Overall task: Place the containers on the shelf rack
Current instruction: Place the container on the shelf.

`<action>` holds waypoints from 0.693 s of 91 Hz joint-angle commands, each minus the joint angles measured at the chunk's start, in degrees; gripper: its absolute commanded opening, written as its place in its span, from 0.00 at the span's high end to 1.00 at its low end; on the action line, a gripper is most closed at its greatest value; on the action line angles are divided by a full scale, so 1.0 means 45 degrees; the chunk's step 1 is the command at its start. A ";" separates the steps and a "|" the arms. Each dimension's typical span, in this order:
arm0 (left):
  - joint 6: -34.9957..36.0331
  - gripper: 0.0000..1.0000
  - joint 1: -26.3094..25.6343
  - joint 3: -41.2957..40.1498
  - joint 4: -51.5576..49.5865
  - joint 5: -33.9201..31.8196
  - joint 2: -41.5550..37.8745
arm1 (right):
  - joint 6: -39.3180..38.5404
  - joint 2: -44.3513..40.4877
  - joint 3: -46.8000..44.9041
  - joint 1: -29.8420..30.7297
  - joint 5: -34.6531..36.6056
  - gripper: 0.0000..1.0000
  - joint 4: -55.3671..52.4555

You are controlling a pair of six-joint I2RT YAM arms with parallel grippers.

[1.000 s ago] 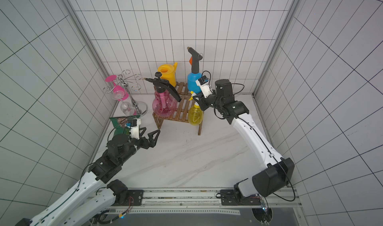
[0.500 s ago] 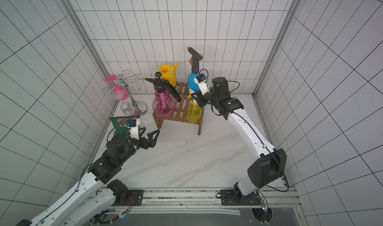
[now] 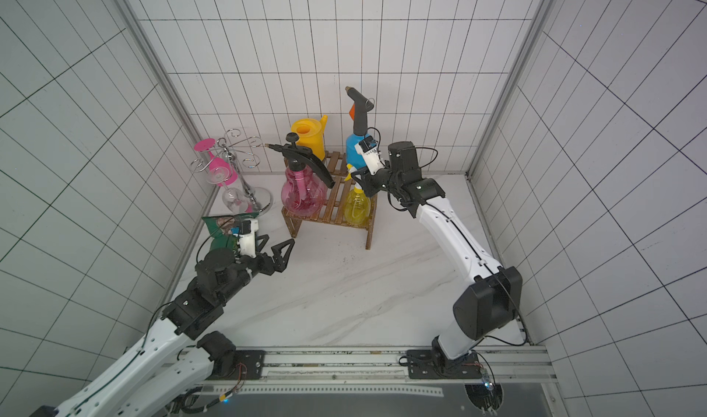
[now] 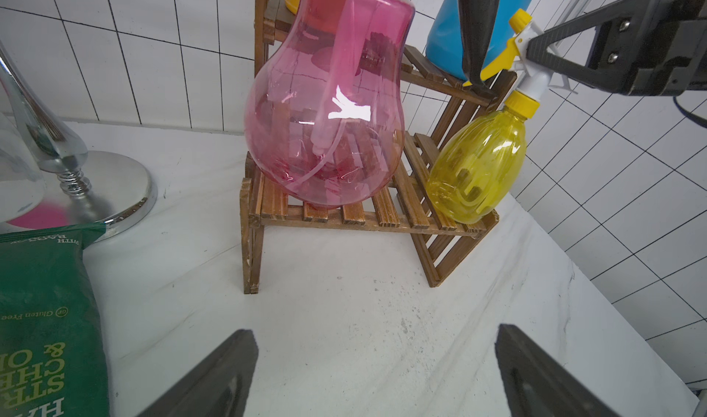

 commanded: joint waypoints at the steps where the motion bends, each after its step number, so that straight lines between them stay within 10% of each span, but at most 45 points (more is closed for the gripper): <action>1: 0.0076 0.01 0.0059 -0.0102 0.0068 -0.0104 -0.0139 | -0.0420 0.0090 0.0458 0.0006 -0.0429 0.92 0.0164; 63: 0.0103 0.01 0.0089 -0.0148 0.0080 -0.0099 -0.0238 | -0.0827 0.0589 0.0651 0.0116 -0.0106 0.65 -0.0302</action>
